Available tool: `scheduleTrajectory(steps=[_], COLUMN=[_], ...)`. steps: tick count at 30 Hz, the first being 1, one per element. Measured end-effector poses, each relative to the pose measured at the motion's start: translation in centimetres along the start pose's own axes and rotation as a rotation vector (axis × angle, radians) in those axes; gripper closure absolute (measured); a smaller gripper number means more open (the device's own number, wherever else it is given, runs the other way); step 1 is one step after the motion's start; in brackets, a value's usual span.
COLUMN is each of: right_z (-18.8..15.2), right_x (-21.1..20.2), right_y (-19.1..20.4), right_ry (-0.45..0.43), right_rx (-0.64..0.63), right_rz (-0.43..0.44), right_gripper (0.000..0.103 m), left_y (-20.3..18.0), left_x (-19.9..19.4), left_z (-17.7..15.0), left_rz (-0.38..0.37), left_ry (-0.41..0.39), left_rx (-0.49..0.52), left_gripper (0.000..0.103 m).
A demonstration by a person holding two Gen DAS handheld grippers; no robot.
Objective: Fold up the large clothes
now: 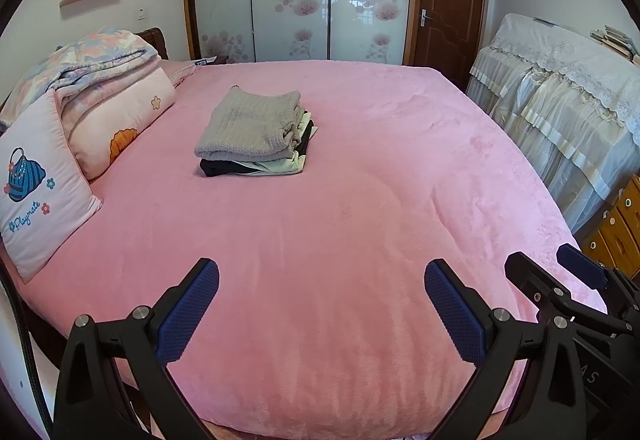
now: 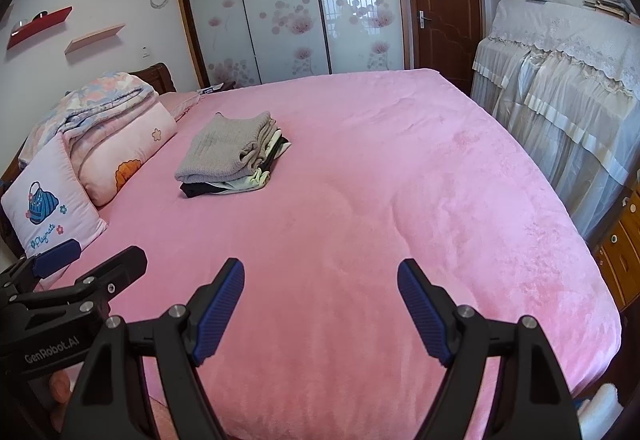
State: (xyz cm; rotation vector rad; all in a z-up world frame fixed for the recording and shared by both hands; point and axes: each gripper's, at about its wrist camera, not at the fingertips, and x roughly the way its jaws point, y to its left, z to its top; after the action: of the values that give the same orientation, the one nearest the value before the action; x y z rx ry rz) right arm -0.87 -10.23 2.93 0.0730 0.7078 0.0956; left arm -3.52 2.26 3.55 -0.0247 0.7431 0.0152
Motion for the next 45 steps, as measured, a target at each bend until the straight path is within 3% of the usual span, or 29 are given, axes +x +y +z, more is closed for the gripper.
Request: scheduleTrajectory(steps=[45], right_z=[-0.8], right_x=[0.8], right_y=[-0.9], right_ry=[0.018], right_rx=[0.01], right_rz=[-0.022], right_gripper=[0.024], left_y=[1.0], left_x=[1.0], left_z=[-0.5], left_rz=[-0.005], left_ry=[0.032], left_rx=[0.0], left_gripper=[0.001])
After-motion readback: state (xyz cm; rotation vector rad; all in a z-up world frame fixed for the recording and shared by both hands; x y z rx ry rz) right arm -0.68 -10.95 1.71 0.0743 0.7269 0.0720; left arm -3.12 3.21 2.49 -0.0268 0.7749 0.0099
